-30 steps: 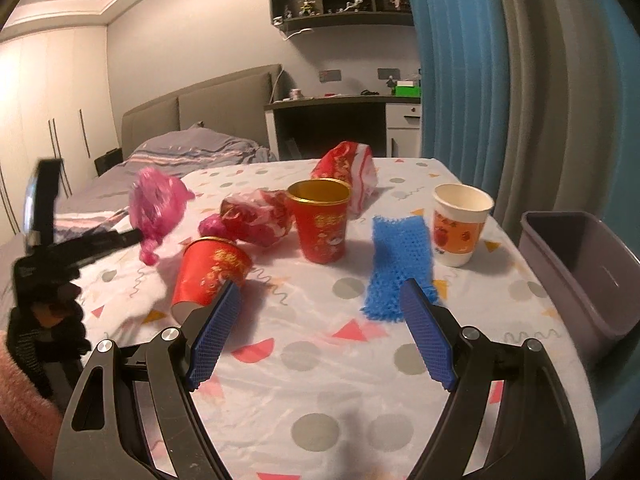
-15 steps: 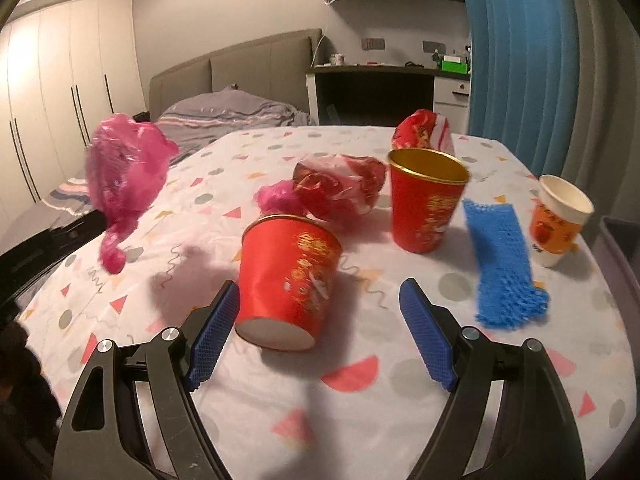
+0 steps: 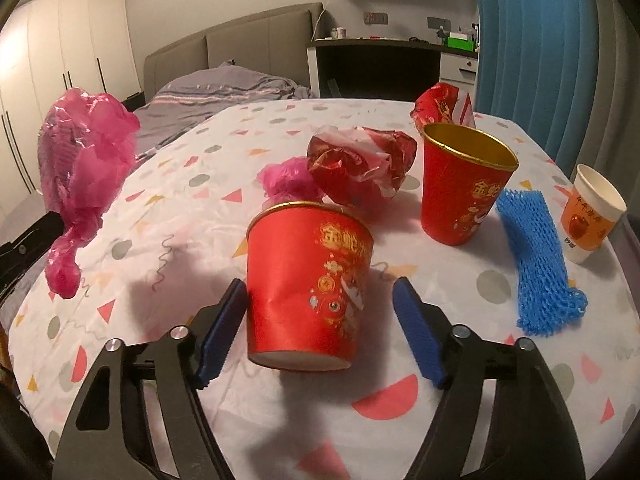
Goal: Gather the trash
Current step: 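Grasp the red printed paper cup with the right tool while the left tool holds the pink bag, then carry the pink bag and red cup over the grey bin with both tools, then open the left tool to drop the pink bag while the right tool releases the red cup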
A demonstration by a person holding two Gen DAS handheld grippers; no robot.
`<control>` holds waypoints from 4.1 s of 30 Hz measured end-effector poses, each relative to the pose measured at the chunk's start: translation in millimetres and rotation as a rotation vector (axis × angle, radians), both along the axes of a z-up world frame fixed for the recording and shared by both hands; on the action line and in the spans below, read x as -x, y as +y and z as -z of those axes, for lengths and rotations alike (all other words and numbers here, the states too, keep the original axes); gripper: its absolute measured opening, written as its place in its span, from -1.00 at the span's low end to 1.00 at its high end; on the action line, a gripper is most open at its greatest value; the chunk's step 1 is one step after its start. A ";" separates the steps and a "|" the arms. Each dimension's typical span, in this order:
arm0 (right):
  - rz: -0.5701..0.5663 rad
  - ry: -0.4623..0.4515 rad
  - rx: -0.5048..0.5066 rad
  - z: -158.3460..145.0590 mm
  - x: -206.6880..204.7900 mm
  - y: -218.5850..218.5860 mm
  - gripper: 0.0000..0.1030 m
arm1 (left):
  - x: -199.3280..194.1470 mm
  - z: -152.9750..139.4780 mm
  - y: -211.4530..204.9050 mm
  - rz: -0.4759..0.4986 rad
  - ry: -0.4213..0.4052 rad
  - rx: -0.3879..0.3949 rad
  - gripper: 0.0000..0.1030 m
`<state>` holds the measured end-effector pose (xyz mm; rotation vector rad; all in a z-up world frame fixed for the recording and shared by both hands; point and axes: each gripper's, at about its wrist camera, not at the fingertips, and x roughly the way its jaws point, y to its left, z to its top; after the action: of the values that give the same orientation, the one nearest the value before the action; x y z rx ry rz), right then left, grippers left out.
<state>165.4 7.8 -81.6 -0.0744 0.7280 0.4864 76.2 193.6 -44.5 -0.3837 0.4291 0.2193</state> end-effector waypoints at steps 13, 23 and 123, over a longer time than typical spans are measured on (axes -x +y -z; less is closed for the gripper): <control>0.012 0.005 -0.053 -3.9 13.8 -26.2 0.10 | 2.3 -4.7 -9.0 0.025 -0.005 -0.012 -0.98; 0.054 -0.068 -0.136 -27.3 43.8 -80.0 0.10 | -0.6 -12.9 -35.8 0.077 -0.014 -0.032 -0.98; 0.678 -0.222 -0.187 -26.3 5.1 -406.9 0.30 | -128.9 3.2 -367.1 0.613 0.033 -0.165 0.59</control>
<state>160.3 -399.1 -55.3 0.2842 0.4476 -0.1056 205.1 -173.5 -47.7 -0.0743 0.5377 -0.3344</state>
